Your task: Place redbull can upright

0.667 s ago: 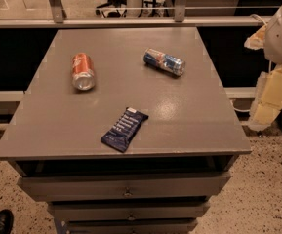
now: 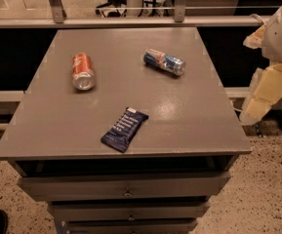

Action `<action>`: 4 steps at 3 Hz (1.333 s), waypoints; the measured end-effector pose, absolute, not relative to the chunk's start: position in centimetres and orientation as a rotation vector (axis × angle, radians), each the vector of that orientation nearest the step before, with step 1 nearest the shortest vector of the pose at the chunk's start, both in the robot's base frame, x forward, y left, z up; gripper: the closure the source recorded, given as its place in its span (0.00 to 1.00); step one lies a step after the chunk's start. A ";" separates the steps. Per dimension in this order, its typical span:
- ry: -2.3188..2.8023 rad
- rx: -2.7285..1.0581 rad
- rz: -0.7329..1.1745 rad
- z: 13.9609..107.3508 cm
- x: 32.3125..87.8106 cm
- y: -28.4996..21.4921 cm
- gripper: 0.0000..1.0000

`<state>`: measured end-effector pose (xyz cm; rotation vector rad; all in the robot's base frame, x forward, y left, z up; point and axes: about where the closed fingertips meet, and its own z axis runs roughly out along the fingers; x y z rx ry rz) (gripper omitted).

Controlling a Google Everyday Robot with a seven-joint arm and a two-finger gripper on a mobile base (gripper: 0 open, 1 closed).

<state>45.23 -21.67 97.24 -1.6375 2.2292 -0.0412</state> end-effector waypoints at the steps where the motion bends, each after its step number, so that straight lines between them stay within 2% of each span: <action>1: 2.210 -1.480 0.094 95.9 52.1 -20.5 0.00; 3: 2.195 -1.314 0.225 93.8 63.9 -16.4 0.00; 4: 2.211 -1.252 0.262 91.8 68.1 -13.6 0.00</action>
Offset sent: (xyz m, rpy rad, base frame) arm 0.1990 0.0433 -0.0275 0.3541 -0.0428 -0.1268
